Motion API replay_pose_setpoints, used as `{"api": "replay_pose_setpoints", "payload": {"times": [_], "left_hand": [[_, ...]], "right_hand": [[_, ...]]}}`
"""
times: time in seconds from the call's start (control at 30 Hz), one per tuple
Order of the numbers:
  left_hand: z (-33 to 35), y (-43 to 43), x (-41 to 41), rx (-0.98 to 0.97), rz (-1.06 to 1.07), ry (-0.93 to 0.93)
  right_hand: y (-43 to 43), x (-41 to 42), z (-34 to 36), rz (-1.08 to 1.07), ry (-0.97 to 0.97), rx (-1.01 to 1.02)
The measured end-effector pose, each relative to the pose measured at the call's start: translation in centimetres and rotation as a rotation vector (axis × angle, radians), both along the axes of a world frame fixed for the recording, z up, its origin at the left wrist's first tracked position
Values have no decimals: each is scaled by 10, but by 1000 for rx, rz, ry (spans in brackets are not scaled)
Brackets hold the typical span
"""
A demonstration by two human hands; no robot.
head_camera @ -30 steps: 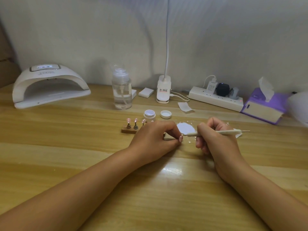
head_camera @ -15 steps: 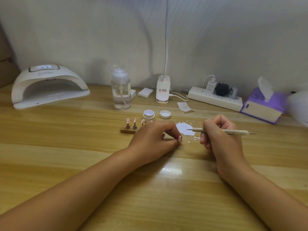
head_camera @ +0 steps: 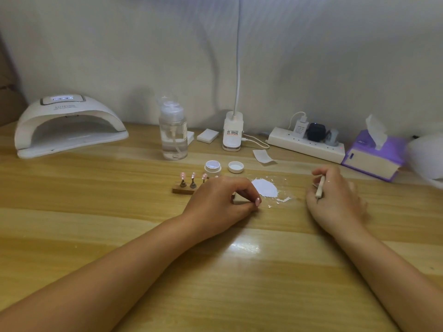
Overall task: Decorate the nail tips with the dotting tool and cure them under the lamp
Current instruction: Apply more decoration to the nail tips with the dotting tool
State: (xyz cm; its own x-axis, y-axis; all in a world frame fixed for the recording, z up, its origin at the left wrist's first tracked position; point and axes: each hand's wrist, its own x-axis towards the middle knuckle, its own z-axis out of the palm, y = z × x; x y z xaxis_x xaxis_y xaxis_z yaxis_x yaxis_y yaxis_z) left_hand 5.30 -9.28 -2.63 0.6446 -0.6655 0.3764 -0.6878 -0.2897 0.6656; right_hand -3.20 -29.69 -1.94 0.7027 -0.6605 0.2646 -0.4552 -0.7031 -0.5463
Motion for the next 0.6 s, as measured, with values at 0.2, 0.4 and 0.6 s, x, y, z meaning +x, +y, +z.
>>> {"api": "replay_pose_setpoints", "payload": {"times": [0.2,0.4,0.6], "left_hand": [[0,0,0,-22,25,-32],[-1,0,0,-37,28,-66],[0,0,-1,-53,50,-59]], "right_hand": [[-3,-1,2,-38,76,-32],[-11,-8,0,142,-143,-65],[28,-9,7,438,-630,-170]]}}
